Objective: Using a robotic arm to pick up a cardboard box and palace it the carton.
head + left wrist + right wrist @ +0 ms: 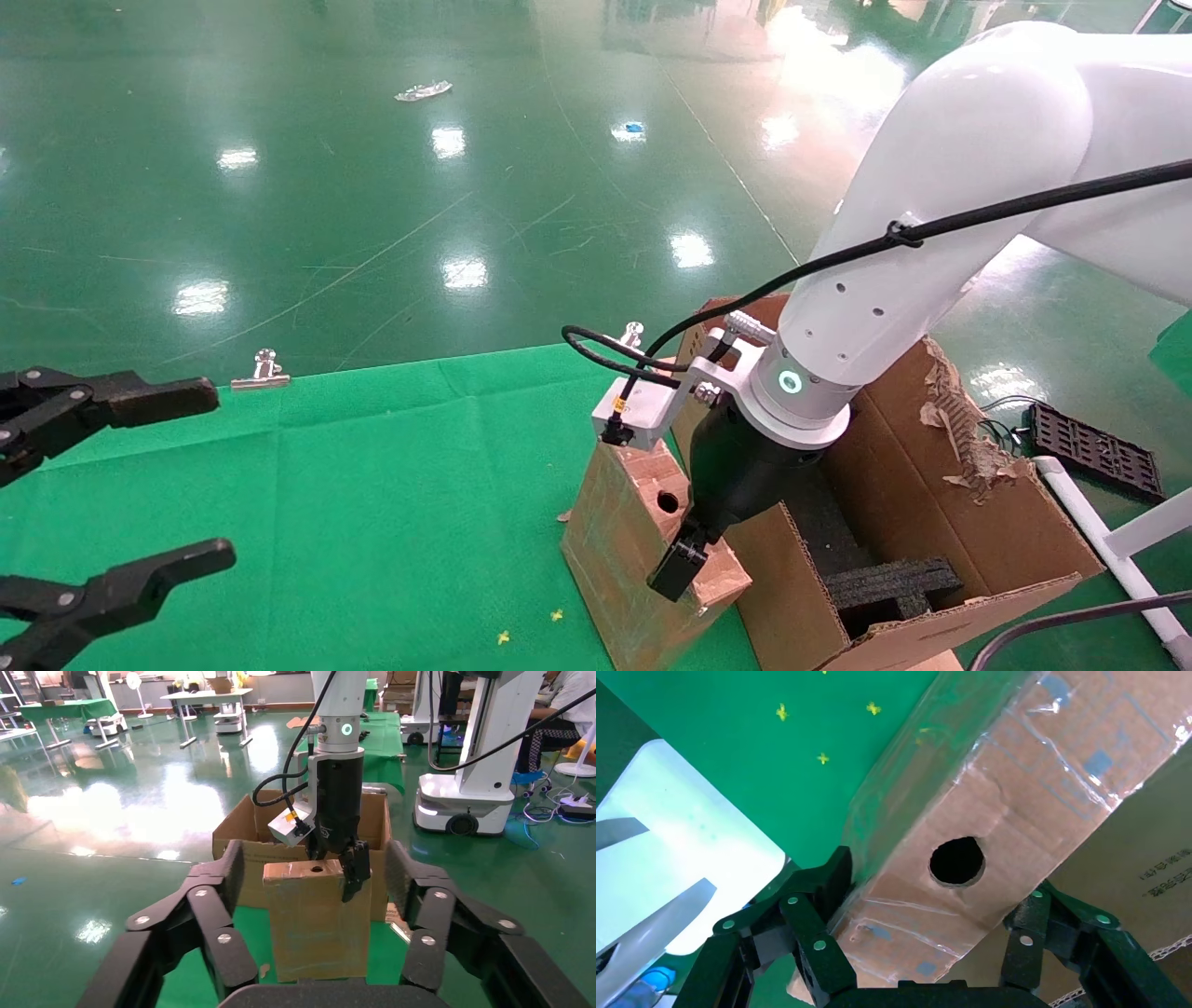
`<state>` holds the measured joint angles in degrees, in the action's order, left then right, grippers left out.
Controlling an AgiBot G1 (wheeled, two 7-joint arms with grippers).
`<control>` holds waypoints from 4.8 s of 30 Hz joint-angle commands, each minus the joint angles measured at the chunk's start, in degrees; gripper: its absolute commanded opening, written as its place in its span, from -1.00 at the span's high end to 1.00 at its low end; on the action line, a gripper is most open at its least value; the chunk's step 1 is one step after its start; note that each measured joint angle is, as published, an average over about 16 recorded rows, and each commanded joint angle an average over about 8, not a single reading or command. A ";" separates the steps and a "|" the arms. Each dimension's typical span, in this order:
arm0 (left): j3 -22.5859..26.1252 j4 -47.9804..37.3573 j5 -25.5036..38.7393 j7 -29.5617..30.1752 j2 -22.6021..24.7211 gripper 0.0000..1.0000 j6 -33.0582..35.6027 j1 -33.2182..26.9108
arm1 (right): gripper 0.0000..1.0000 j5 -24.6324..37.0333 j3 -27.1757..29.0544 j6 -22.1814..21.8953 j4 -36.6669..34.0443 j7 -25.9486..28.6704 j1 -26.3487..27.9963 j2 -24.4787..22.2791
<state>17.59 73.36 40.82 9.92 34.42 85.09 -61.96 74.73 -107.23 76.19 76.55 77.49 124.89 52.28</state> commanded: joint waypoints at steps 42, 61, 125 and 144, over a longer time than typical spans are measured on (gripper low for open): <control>0.11 0.00 -0.07 -0.05 -0.04 -0.18 -0.05 -0.02 | 1.00 1.23 6.27 1.00 -30.21 -21.14 10.11 -27.79; 0.15 0.00 -0.10 -0.08 -0.06 -1.00 -0.06 -0.03 | 1.00 2.03 2.27 -3.31 -43.63 -19.25 -2.10 -21.54; 0.30 0.00 -0.20 -0.15 -0.12 -1.00 -0.13 -0.07 | -1.00 -9.49 6.63 -13.66 -68.30 -35.11 -24.87 -8.38; 0.34 0.00 -0.23 -0.17 -0.14 -1.00 -0.14 -0.08 | -1.00 -11.54 10.01 -8.61 -63.59 -45.79 -1.51 -12.83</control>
<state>17.93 73.36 40.58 9.75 34.29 84.94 -62.04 62.89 -97.07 66.75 13.93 31.30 121.97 39.00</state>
